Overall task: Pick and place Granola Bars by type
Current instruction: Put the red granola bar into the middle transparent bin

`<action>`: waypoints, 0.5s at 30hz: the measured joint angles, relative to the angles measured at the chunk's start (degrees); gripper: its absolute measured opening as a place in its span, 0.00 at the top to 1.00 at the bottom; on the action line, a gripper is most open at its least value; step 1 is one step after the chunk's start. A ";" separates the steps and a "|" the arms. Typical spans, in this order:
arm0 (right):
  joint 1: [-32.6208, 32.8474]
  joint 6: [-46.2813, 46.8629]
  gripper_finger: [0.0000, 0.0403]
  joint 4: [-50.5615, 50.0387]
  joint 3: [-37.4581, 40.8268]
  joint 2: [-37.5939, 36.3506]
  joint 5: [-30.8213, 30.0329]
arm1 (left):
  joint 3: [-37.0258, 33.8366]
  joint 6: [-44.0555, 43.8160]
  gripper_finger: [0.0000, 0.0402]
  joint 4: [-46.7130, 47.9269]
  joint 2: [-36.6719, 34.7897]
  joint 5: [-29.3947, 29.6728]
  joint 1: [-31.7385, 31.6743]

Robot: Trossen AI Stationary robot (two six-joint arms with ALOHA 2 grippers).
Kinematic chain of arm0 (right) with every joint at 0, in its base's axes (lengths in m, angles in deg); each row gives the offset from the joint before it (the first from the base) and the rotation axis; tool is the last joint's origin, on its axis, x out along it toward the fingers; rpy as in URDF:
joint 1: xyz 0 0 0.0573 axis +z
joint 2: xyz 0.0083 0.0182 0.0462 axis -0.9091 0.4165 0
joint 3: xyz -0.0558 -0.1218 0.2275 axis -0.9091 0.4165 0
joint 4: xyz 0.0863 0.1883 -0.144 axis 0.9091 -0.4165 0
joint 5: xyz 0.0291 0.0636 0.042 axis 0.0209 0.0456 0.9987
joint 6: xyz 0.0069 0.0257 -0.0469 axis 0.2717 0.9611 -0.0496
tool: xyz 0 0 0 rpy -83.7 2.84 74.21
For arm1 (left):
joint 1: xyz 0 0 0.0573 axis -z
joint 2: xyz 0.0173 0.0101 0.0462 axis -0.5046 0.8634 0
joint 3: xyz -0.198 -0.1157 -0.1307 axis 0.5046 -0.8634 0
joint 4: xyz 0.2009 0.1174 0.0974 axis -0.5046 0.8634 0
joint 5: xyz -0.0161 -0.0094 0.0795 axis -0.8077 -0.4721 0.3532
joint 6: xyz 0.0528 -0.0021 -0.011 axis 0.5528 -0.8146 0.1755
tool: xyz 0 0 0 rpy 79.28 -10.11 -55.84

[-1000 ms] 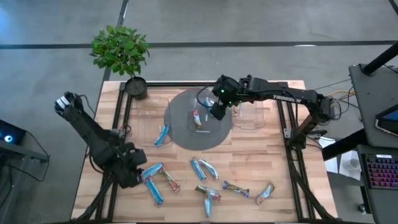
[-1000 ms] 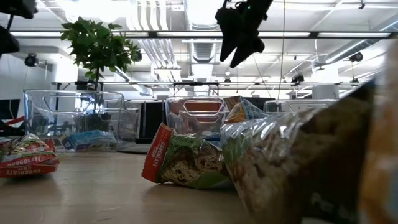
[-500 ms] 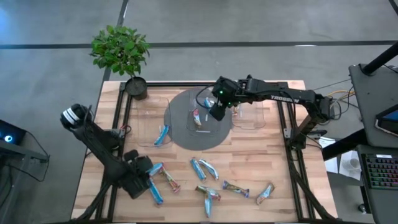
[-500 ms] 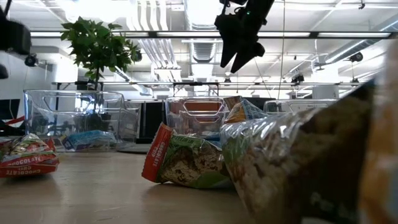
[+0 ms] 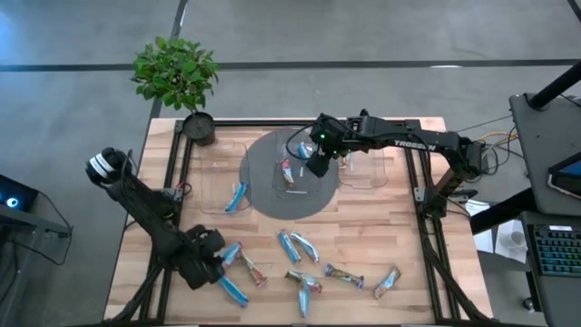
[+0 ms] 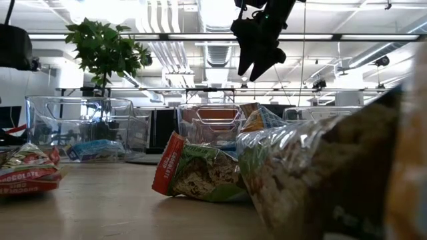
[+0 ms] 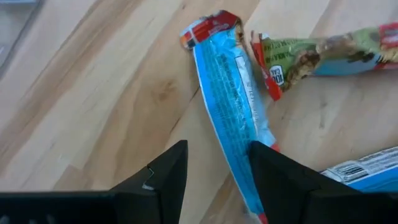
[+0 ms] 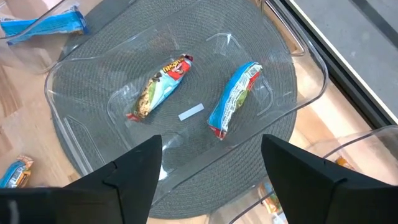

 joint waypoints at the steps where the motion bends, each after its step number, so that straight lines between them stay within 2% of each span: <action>1: 0.00 0.00 0.35 0.00 0.04 0.00 0.00 | -0.31 -0.44 0.61 0.06 -1.10 0.03 0.00; 7: 0.00 0.00 0.35 0.02 0.08 0.00 0.00 | -4.75 -4.47 0.61 -3.98 -9.20 2.08 -0.02; 11: 0.00 0.02 0.34 0.02 0.08 0.00 0.02 | -9.48 -5.20 0.61 -13.21 -11.75 -2.05 -0.02; 15: 0.01 1.00 0.34 0.01 0.19 0.00 0.09 | -11.48 -6.59 0.61 -20.23 -10.58 -4.25 -0.02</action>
